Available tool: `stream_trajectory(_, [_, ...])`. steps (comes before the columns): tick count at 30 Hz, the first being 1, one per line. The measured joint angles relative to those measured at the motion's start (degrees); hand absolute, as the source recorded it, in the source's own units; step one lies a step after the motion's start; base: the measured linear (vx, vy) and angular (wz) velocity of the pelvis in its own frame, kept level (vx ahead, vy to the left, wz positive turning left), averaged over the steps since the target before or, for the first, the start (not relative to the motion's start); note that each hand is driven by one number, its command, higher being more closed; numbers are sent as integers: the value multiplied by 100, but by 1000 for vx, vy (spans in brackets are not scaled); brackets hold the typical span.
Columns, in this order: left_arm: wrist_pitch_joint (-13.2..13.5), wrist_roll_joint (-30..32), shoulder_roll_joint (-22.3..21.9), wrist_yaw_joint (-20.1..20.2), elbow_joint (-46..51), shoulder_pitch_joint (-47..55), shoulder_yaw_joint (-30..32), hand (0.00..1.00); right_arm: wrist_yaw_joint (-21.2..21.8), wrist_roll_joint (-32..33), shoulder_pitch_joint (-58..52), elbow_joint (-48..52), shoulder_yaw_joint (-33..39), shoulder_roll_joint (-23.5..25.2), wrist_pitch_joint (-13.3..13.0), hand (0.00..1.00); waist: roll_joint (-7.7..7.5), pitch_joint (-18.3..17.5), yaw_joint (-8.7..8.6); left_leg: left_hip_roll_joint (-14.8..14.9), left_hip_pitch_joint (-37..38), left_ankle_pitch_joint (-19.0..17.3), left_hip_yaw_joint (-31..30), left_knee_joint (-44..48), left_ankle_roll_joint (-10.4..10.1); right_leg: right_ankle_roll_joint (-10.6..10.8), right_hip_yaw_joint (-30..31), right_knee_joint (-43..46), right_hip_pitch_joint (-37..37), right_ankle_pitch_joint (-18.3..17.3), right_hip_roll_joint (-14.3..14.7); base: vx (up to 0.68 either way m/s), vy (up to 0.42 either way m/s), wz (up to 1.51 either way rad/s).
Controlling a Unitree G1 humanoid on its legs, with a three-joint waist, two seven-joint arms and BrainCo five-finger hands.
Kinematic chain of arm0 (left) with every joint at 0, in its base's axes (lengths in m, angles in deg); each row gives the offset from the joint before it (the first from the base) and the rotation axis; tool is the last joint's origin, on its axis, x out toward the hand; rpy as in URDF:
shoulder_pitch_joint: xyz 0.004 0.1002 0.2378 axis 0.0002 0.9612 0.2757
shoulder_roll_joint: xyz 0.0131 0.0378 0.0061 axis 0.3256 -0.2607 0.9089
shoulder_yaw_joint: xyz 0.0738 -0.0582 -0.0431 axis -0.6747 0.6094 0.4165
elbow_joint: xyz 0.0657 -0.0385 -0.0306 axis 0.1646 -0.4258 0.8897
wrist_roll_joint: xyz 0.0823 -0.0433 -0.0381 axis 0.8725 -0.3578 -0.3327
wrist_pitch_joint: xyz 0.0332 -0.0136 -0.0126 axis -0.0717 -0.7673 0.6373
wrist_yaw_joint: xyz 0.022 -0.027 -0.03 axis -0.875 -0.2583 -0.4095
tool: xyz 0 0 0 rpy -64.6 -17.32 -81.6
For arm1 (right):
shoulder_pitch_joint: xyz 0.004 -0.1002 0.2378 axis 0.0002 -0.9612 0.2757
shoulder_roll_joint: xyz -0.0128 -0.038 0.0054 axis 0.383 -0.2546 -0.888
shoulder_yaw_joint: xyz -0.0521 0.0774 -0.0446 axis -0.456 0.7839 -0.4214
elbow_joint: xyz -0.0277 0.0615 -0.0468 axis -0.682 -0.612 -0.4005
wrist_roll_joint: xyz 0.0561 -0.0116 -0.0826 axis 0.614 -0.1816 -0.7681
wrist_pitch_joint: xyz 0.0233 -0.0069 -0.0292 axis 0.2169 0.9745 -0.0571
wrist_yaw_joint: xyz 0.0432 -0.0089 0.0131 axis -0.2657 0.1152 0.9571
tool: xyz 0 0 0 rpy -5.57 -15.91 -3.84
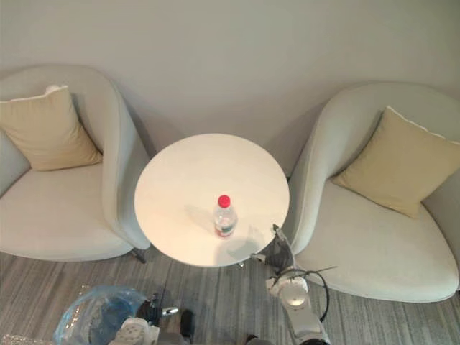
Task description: Gather rubbish on tea table into small bin, then transfer packed bag to large trash can.
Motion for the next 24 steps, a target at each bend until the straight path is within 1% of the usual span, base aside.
stream_trajectory(3, [21, -3, -9, 11, 17, 2, 2, 0, -13, -32, 196, -4, -152, -42, -1, 0, 22, 14, 35, -21, -51, 0, -70, -1, 0, 2, -66, -44, 7, 13, -4, -3, -2, 13])
stream_trajectory(5, [21, -2, -10, 27, 17, 2, 2, 0, -23, -194, 291, -4, -170, -40, -2, 0, 35, 21, 57, -37, -72, 0, -122, -2, 0, 3, -112, -57, 19, 11, -12, 6, -3, 14])
stream_trajectory(9, [25, -5, -12, 43, 64, 2, 4, 0, -143, -203, 532, -19, -173, -85, -2, 0, 92, 59, 98, -72, -179, 3, -244, -2, 0, 3, -200, -100, 3, 11, -19, 2, -3, 16])
stream_trajectory(15, [34, -6, -15, 50, 134, 13, 13, 0, -193, -200, 903, -249, -227, -127, -29, 0, 118, 117, 114, -108, -245, 3, -399, -3, -1, 3, -317, -163, 52, 11, -20, 13, -9, 15])
stream_trajectory(21, [43, -22, -23, 52, 198, 14, 22, 0, -228, -138, 1109, -358, -305, -124, -30, 0, 161, 199, 140, -126, -338, 6, -461, -3, -3, 3, -374, -185, 42, 11, -25, -7, -7, 6])
stream_trajectory(24, [75, -42, -22, 54, 259, 12, 23, 0, -227, 38, 1251, -523, -370, -117, -32, 0, 188, 307, 148, -133, -360, 10, -507, -5, -6, 5, -424, -188, 18, 10, -27, -32, -8, 8])
